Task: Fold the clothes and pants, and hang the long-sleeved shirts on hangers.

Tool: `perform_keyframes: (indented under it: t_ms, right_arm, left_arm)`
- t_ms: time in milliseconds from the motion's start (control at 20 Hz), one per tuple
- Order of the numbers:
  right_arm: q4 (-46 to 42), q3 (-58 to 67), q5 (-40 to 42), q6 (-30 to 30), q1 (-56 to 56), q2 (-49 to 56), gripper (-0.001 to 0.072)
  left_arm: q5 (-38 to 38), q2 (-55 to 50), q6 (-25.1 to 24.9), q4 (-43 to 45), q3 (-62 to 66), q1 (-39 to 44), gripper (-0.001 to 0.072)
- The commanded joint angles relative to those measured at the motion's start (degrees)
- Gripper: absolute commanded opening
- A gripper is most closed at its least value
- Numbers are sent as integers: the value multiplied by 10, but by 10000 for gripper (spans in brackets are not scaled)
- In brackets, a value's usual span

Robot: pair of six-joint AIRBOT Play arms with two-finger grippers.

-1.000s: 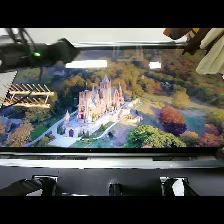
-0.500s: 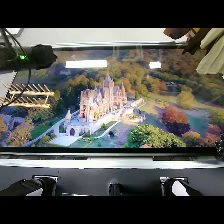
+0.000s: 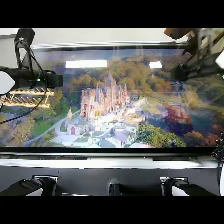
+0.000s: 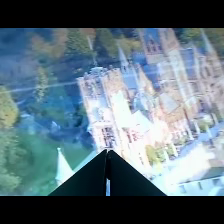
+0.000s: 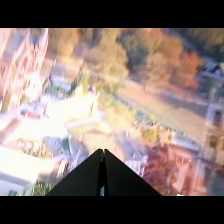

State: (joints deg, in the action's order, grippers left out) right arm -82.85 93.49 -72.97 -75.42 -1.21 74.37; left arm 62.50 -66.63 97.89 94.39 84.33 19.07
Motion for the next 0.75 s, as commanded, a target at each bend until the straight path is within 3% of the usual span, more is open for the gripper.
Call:
perform_keyframes:
  t_ms: [0,700]
  right_arm:
    - [-16,-36,-23,9,-18,4,38]
    - [-3,-36,-32,9,-18,4,41]
  left_arm:
    - [-19,3,-6,33,-18,0,23]
    - [-21,2,-6,33,-18,0,23]
